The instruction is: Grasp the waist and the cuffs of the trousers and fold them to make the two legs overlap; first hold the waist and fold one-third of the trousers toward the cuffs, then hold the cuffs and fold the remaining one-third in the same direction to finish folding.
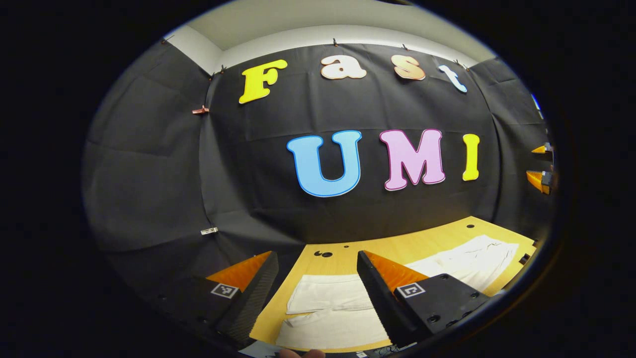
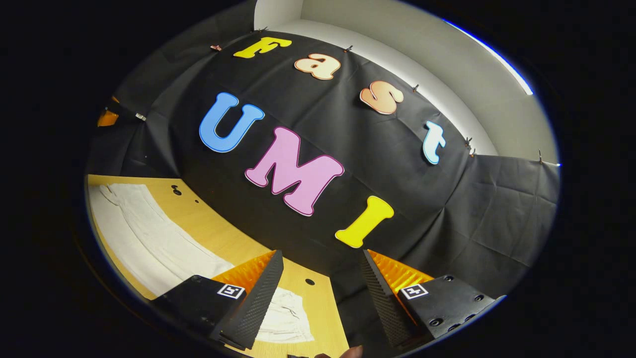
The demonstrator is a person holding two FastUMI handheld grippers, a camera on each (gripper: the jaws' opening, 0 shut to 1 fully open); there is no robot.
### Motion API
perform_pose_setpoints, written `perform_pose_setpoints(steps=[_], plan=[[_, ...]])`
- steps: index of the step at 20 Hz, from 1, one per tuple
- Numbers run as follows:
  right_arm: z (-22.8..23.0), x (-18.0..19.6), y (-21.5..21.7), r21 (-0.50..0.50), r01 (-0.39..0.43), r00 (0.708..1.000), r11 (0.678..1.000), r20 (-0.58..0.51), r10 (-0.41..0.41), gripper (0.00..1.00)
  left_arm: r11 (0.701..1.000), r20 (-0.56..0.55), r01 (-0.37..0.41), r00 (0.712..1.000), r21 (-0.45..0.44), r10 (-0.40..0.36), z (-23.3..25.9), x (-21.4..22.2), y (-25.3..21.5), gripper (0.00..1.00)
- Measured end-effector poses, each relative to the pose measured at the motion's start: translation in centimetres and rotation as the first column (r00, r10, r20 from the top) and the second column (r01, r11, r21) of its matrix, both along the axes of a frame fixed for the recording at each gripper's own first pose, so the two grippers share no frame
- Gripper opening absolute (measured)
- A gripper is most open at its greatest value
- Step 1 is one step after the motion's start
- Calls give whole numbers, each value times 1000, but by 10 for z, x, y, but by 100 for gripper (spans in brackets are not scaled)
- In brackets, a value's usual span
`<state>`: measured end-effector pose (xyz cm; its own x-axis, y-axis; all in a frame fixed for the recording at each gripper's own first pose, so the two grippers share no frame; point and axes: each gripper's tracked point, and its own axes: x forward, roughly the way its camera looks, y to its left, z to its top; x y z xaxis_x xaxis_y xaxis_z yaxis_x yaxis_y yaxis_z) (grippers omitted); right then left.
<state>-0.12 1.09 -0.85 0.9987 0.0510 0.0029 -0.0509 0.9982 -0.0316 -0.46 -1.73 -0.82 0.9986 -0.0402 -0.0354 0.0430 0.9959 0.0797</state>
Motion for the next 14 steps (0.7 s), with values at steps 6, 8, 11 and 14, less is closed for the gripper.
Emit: perform_pose_setpoints(steps=[6,8,11,14], plan=[[-27,-5,15,-82,-100,995,992,-31,97,97,981,-94,95,992,168,-80,-35,-6,-10,100],[-48,-10,23,-138,-160,986,977,-66,153,97,938,-155,148,983,313,-104,-58,-2,-11,100],[-83,-19,35,-242,-261,963,935,-126,236,97,791,-271,311,944,527,-190,-107,-6,-22,98],[-120,-35,54,-299,-369,927,880,-190,324,97,657,-428,482,866,579,-257,-168,-31,-32,98]])
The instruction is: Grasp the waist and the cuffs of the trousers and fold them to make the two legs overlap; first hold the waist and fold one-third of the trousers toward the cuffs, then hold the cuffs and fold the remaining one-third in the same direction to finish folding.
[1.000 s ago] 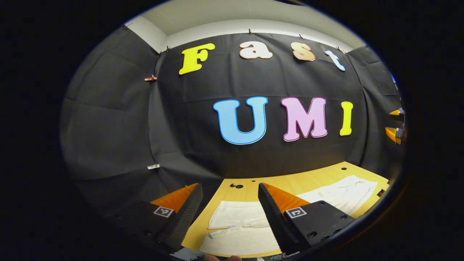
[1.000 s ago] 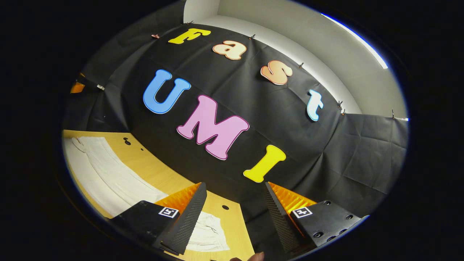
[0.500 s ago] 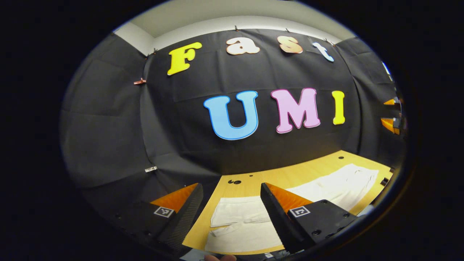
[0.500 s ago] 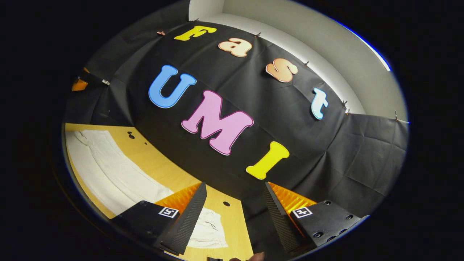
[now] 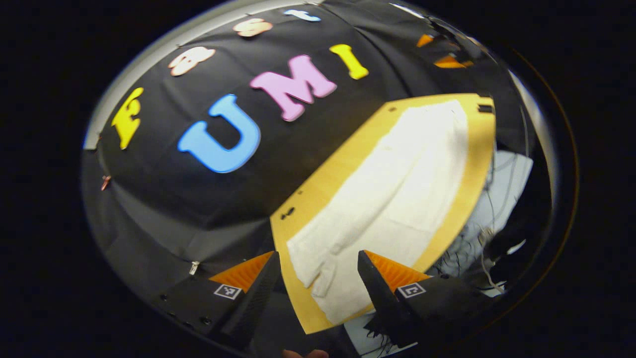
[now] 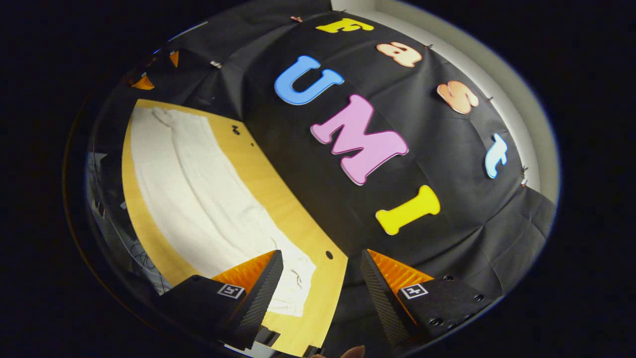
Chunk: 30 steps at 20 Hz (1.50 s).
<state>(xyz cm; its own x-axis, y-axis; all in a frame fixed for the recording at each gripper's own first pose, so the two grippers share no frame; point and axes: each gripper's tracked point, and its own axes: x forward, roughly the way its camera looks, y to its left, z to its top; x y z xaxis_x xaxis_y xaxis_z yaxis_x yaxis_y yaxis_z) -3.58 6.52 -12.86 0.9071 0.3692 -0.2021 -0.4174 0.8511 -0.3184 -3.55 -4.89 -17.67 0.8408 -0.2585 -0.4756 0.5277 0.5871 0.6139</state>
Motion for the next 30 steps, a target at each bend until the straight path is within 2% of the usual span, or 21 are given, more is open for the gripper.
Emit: perform_pose_setpoints(steps=[3,5,8,11,18,21,26,30], plan=[[-45,-19,19,-78,-105,994,991,-47,101,97,995,-110,24,994,99,-13,-47,-6,11,97],[-74,-24,27,-148,-174,984,974,-75,164,97,984,-166,43,986,175,-13,-76,-3,21,98],[-119,-29,31,-233,-256,965,938,-121,233,97,952,-242,107,970,286,-36,-114,-1,33,98],[-153,-28,29,-279,-297,952,913,-164,259,97,920,-296,142,955,366,-30,-141,6,51,98],[-197,-8,29,-282,-315,941,906,-214,261,97,883,-344,137,938,450,30,-171,29,69,97],[-211,-3,34,-300,-342,933,891,-223,283,97,848,-354,192,935,494,-6,-174,38,63,97],[-230,6,39,-309,-380,918,872,-245,313,97,827,-360,222,933,517,-25,-176,66,57,95],[-244,12,46,-328,-431,897,841,-255,360,97,804,-352,246,935,542,-48,-177,96,51,93]])
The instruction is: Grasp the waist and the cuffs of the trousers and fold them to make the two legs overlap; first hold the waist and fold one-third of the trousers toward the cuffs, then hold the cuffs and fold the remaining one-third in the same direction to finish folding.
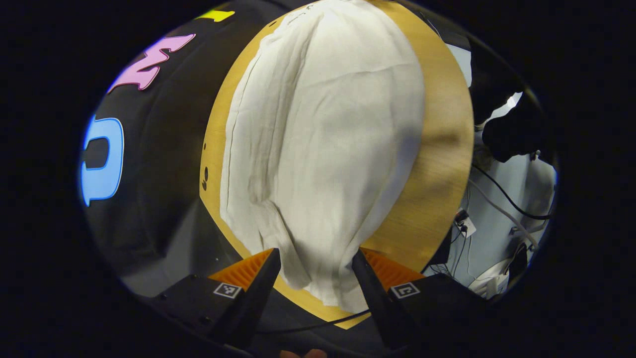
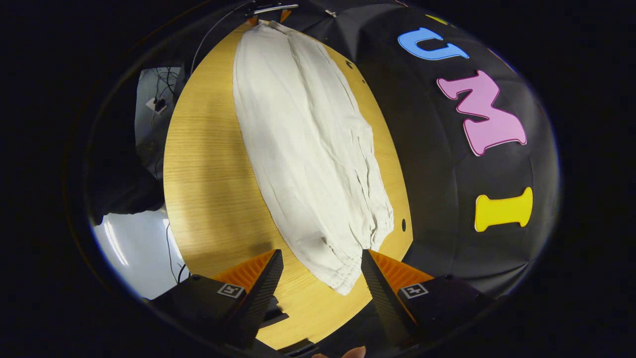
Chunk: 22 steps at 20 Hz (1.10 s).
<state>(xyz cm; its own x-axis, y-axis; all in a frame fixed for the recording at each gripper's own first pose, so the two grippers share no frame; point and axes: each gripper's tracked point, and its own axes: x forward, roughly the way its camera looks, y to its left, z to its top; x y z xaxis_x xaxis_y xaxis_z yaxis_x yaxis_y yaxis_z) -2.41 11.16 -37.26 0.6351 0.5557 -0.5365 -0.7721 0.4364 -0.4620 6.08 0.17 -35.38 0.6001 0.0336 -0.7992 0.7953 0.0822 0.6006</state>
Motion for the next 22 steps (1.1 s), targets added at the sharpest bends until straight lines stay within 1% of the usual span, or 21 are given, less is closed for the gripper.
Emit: perform_pose_setpoints(steps=[2,5,6,7,8,9,10,11,12,13,14,16,17,18,20,22], plan=[[-5,6,7,-14,-29,1000,999,4,29,97,1000,1,-3,1000,0,3,-1,13,-1,94],[-17,16,17,-39,-70,998,997,6,70,97,1000,-20,-3,1000,10,3,-4,20,-3,92],[-21,21,17,-57,-75,997,996,18,76,98,1000,-32,2,999,15,-1,-6,21,-4,86],[-22,29,18,-69,-82,996,994,39,85,97,1000,-44,7,999,18,-6,-9,20,-4,84],[-23,35,19,-76,-92,994,993,48,96,96,1000,-42,12,999,25,-11,-11,23,-4,72],[-24,41,19,-81,-105,993,991,49,110,96,999,-42,18,999,32,-17,-14,25,-6,66],[-26,46,21,-84,-125,991,989,42,129,96,999,-43,23,999,35,-22,-14,24,-5,57],[-26,50,23,-91,-151,988,984,30,154,96,999,-50,23,999,38,-21,-16,25,-3,53],[-27,54,26,-99,-182,983,978,8,184,96,999,-60,19,998,40,-16,-18,26,-3,43],[-28,57,29,-104,-213,977,972,-22,212,96,999,-71,11,997,42,-8,-20,26,-4,43],[-28,60,32,-105,-240,970,965,-63,235,96,999,-79,3,997,38,0,-21,28,-4,26],[-32,68,35,-92,-284,950,954,-160,268,96,1000,-93,-1,996,28,4,-22,30,-5,16],[-36,72,35,-79,-297,937,952,-219,274,96,1000,-103,-3,995,19,5,-22,31,-4,15],[-39,73,35,-63,-303,919,951,-283,275,96,1000,-118,-17,993,9,18,-23,32,-5,12],[-46,74,37,-29,-296,874,955,-411,259,96,998,-141,-54,989,-18,51,-23,32,-4,9],[-54,69,38,5,-277,814,961,-531,237,93,998,-141,-63,988,-30,59,-22,33,-7,7]])
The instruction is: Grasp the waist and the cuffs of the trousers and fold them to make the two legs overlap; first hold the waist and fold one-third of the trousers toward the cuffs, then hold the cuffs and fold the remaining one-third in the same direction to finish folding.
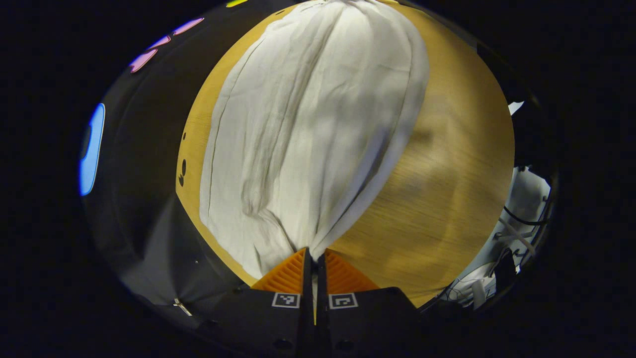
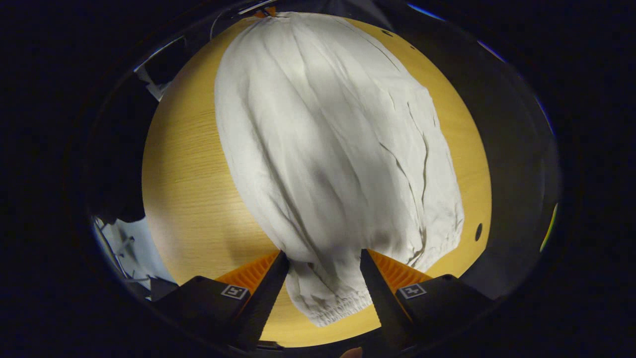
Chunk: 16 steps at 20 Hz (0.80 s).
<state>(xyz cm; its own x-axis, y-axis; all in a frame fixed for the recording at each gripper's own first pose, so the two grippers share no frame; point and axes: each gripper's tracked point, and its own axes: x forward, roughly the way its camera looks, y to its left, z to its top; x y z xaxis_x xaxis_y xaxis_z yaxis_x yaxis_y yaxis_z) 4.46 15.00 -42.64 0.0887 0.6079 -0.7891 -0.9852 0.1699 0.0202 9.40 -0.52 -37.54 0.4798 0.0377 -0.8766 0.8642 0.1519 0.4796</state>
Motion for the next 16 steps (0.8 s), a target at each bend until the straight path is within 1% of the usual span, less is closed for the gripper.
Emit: perform_pose_setpoints(steps=[1,2,3,4,5,6,8,9,10,12,13,14,16], plan=[[-2,-6,1,1,10,998,1000,-62,-10,89,1000,8,-3,1000,0,3,0,0,0,6],[-3,-11,1,0,13,995,1000,-96,-13,75,1000,18,-7,1000,-1,7,0,0,0,6],[-3,-13,3,5,15,994,1000,-108,-15,66,1000,32,-12,999,-3,12,0,0,0,6],[-1,-19,4,11,4,994,1000,-107,-2,53,1000,46,-19,999,-4,19,0,1,0,6],[2,-22,7,22,-16,997,1000,-74,18,42,1000,59,-25,998,-4,25,0,1,1,6],[4,-20,8,18,-31,999,999,-27,31,26,1000,70,-31,997,-4,31,-1,1,0,6],[2,-15,6,14,-62,994,998,86,61,8,999,83,-52,995,-10,52,-2,1,0,6],[-5,-18,5,6,-62,991,998,117,60,8,998,81,-65,994,-14,66,-1,0,0,6],[2,-25,3,13,-59,991,998,118,57,5,997,73,-79,994,-17,80,-1,-1,-1,6],[4,-26,4,33,-49,991,998,124,44,5,994,53,-103,993,-26,104,-2,-6,1,6],[4,-27,0,38,-47,992,998,121,42,5,993,43,-113,992,-29,115,-3,-11,3,1],[4,-29,-3,44,-45,994,998,104,40,5,992,31,-122,992,-33,123,-3,-14,3,6],[9,-30,-7,67,-47,997,997,63,43,5,989,1,-142,990,-42,142,-4,-23,5,6]])
